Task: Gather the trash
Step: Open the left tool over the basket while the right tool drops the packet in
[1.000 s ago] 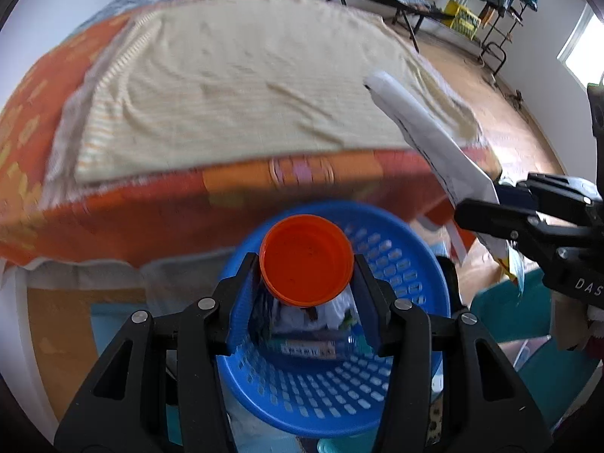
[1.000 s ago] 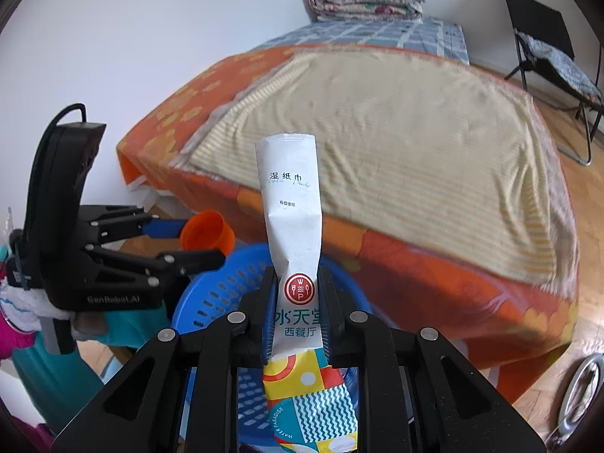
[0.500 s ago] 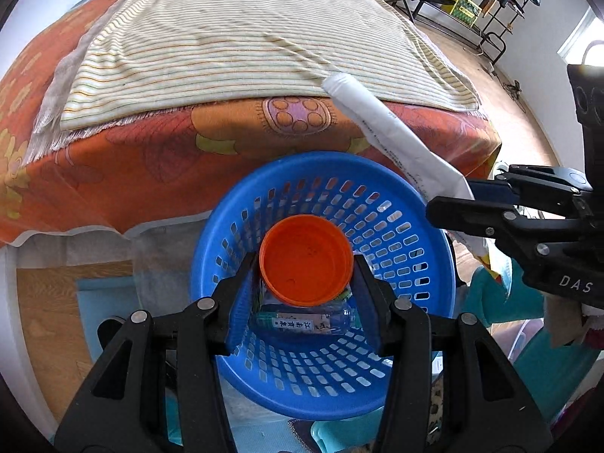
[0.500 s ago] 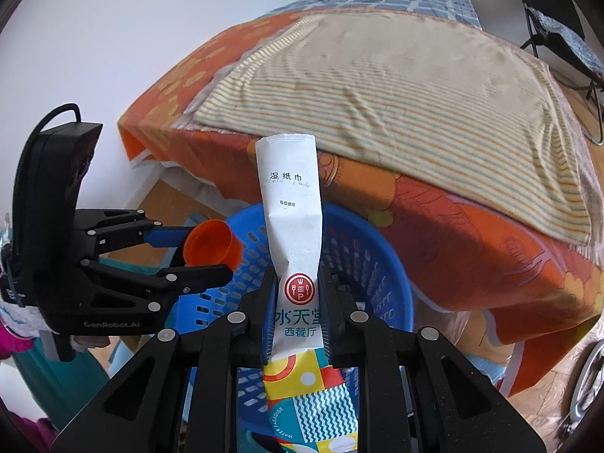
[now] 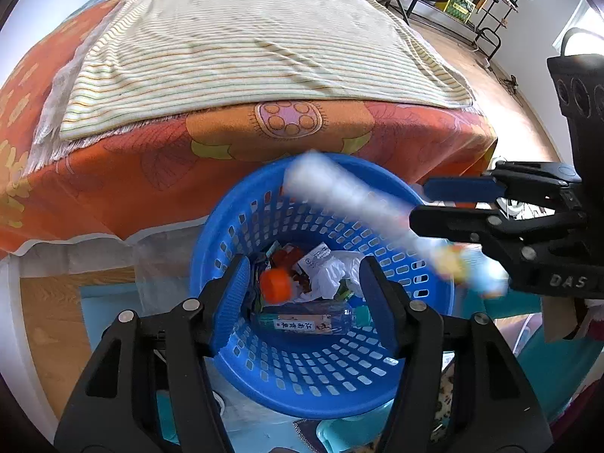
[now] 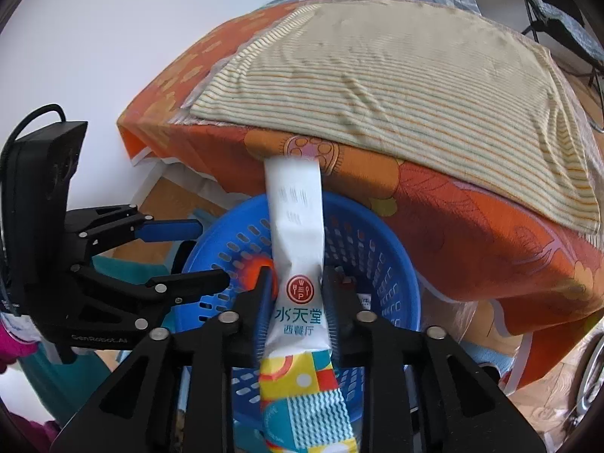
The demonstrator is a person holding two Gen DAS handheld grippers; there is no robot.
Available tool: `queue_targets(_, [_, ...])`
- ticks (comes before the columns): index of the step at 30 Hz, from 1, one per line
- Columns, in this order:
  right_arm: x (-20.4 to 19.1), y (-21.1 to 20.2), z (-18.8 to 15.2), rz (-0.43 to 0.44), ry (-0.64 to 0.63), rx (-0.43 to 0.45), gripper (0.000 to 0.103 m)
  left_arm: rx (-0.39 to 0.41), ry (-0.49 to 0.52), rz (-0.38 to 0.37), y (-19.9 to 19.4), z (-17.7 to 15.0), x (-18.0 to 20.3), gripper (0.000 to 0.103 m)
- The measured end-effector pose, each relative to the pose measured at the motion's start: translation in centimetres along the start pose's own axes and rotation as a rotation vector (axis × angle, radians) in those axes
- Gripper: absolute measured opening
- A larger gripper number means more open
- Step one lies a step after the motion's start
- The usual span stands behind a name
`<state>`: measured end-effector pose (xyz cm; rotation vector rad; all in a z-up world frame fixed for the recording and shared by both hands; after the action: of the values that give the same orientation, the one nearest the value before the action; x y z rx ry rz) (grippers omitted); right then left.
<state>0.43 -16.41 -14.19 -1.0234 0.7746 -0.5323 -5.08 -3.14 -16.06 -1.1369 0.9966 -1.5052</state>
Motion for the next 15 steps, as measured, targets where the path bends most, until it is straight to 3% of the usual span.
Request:
queue_targets(2, [-0.02, -0.06, -0.05, -0.009, 0.004, 0.004, 0.055, -0.011, -0.006, 0.002, 0.27, -0.04, -0.17, 0.063])
queue_targets(15, [0.30, -0.26, 0.21, -0.021, 0.022, 0.012, 0.056, -0.013, -0.013, 0.002, 0.21, 0.20, -0.17, 0.063])
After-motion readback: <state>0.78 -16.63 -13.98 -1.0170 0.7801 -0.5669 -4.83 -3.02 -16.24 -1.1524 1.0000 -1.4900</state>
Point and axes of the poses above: each gripper's, at about its wrist camera, not at the fingertips, and y roughly the way its jaws point, x to its right, z to its top, the point moved 1 cm from there along y, roughly the way its jaws point, and after that the axes turned 10 degrees about -x, right-handed, at the moved point
